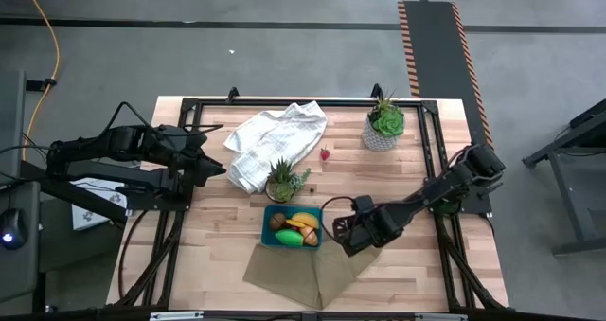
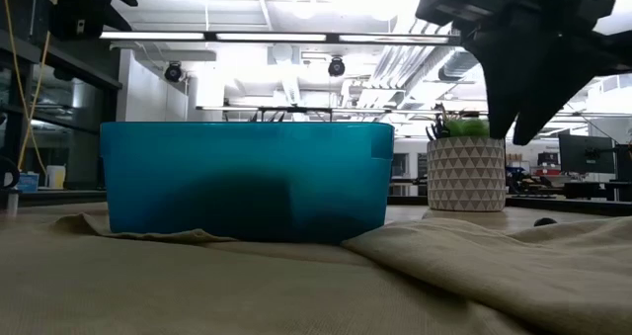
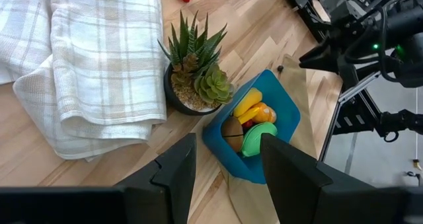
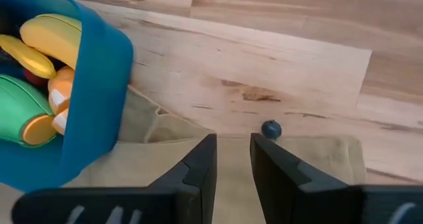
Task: Pick and placing Produce into tupperware
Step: Put the bottom blueberry into the blue bin
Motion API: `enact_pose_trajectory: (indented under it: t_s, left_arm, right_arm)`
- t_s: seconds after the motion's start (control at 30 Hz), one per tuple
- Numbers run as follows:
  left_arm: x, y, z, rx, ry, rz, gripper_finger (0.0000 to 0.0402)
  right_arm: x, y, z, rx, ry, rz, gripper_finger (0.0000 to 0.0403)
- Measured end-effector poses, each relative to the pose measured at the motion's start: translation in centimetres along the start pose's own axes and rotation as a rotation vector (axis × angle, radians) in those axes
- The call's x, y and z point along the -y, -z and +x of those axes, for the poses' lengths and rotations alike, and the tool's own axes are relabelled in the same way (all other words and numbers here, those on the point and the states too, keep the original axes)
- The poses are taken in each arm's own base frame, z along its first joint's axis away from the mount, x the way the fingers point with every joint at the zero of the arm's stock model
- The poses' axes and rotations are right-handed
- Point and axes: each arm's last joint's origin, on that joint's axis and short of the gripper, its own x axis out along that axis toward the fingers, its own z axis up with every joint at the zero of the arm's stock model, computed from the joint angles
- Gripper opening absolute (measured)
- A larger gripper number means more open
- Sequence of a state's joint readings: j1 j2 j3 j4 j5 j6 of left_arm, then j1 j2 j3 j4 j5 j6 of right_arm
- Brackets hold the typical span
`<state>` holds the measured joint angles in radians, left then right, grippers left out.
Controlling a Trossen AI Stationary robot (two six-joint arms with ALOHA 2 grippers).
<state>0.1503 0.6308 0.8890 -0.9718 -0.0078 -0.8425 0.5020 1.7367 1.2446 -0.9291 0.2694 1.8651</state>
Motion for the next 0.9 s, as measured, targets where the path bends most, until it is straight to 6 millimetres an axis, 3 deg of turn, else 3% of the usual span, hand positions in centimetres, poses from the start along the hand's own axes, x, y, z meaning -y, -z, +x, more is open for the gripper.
enact_pose_trajectory:
  t_s: [0.57,0.9]
  left_arm:
    - [0.0,0.0,0.0,0.000,0.000,0.000,0.0156]
    - [0.0,0.0,0.0,0.000,0.000,0.000,0.0156]
  right_arm:
    - [0.5,0.5,-0.1,-0.024,0.038,0.059,0.0083]
    - [0.2,1.5,2.5,-0.051,0.124,0.097,0.0083]
